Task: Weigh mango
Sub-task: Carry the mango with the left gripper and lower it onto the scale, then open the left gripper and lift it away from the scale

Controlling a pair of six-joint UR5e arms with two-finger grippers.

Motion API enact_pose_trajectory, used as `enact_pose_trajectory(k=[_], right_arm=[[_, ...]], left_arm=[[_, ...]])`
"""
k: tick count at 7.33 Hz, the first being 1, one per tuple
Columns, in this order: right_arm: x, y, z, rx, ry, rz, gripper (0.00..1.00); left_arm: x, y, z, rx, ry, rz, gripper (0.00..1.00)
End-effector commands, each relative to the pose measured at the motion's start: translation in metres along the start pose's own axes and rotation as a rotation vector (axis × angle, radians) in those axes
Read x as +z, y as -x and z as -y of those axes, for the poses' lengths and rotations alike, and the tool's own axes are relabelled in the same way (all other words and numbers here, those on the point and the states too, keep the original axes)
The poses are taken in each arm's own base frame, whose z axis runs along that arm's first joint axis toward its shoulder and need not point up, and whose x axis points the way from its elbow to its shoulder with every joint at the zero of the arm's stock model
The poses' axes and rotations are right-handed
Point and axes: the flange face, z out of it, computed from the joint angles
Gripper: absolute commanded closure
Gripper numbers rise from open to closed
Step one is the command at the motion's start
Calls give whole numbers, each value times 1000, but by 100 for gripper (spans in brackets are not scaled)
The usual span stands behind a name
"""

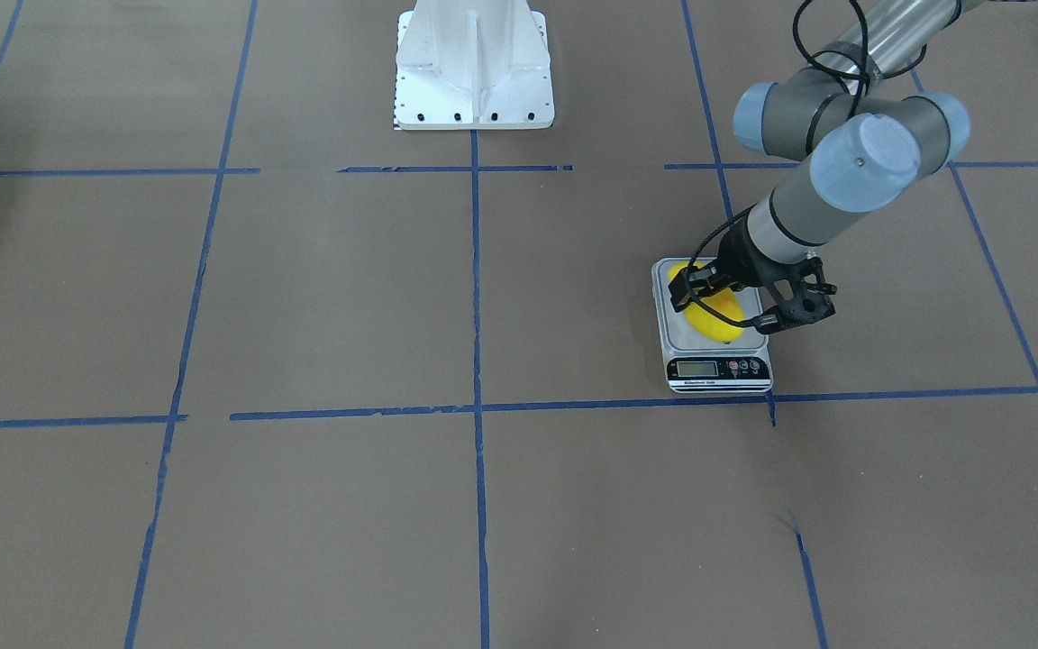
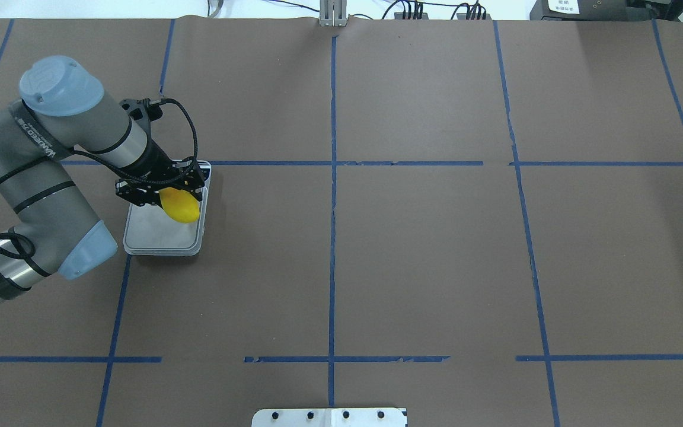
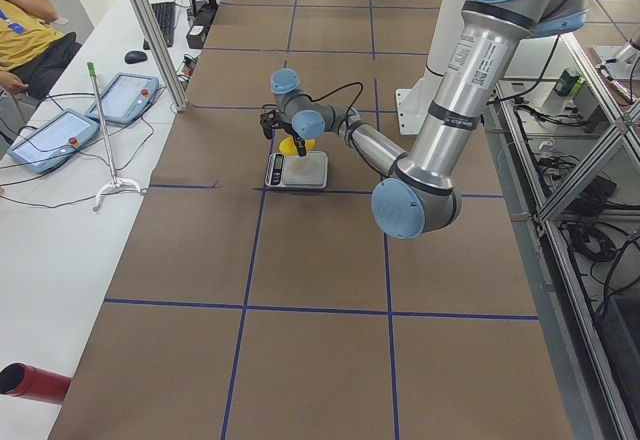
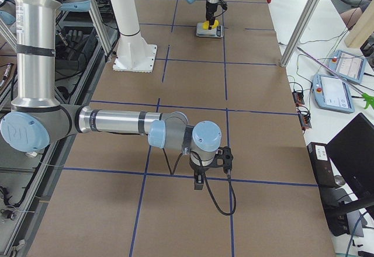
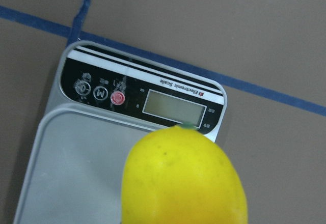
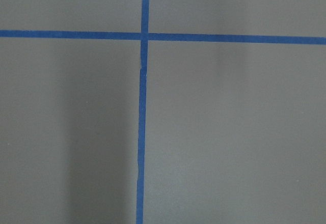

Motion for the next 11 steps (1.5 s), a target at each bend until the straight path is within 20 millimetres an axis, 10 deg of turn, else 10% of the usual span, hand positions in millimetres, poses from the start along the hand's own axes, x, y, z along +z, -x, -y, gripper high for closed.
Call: enact_pose_trajectory(k=[1,4,5,6,7,9,11], right_arm=[[0,0,0,0,0,0,0],[1,0,-1,1,1,0,0],[1,0,-1,1,1,0,0],[1,0,-1,1,1,0,0],[1,0,-1,1,1,0,0],[0,0,0,0,0,0,0],[0,0,0,0,0,0,0]], left_arm=[[11,19,-5,-14,10,45,100],[18,26,-3,-26,15,59,100],[18,25,-4,-24,16,59,23],[17,25,-4,-25,14,58,0],[16,25,-3,-25,12,56,0],[-58,51,22,23,-86,9,0],[-158,144,39,167,-174,85,0]])
